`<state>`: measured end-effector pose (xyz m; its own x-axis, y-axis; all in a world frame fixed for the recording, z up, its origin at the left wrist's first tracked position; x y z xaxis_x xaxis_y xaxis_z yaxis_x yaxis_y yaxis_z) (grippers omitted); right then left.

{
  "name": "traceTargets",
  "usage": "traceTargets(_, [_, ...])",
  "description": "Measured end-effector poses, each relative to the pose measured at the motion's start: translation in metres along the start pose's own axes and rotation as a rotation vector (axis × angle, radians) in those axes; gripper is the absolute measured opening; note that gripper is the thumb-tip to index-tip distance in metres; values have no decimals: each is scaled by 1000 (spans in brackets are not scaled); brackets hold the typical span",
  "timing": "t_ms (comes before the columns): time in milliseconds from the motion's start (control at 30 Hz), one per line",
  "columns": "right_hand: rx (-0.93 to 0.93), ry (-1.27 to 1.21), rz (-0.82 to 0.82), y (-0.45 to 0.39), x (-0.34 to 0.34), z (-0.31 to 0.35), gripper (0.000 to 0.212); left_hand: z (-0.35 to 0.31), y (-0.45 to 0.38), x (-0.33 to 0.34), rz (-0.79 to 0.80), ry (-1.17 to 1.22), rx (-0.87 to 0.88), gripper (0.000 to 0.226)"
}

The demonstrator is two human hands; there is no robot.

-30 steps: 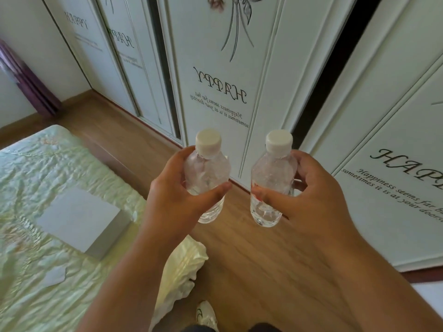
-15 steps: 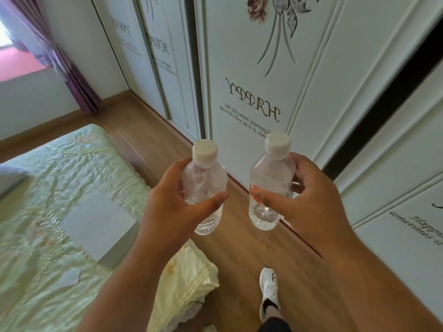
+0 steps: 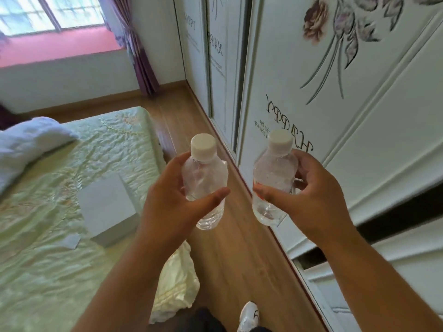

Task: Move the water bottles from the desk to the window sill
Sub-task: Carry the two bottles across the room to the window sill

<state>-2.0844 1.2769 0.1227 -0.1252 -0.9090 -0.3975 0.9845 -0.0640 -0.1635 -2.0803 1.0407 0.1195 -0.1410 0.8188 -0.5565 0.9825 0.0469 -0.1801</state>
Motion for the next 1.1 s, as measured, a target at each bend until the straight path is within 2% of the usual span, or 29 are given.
traceTargets(200, [-14, -81, 105, -32, -6, -15, 66, -6, -6, 16, -45, -7, -91, 84])
traceTargets(367, [-14, -100, 151, -56, -4, -24, 69, -7, -25, 28, -63, -20, -92, 84])
traceTargets(600, [-4, -29, 107, -97, -5, -33, 69, 10, -77, 46, -12, 13, -81, 77])
traceTargets(767, [4, 12, 67, -137, 4, -34, 70, 20, -129, 49, 25, 38, -32, 83])
traceTargets(900, [-9, 33, 44, -181, 26, -21, 76, 31, -180, 34, 24, 47, 6, 81])
traceTargets(1100, [-28, 57, 46, -240, 77, -6, 73, 64, -246, 2, 13, 36, 14, 77])
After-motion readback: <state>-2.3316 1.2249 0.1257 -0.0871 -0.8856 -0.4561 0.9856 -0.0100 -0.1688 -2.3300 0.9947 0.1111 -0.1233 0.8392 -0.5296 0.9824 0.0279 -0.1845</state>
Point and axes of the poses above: each hand's wrist, its own y-axis away from the middle knuckle, its own x-axis out of the palm, z = x × y, the point moved 2 cm from there along -y, towards the middle knuckle, and after that the axes turned 8 degrees about -y, right-handed, at the moved point
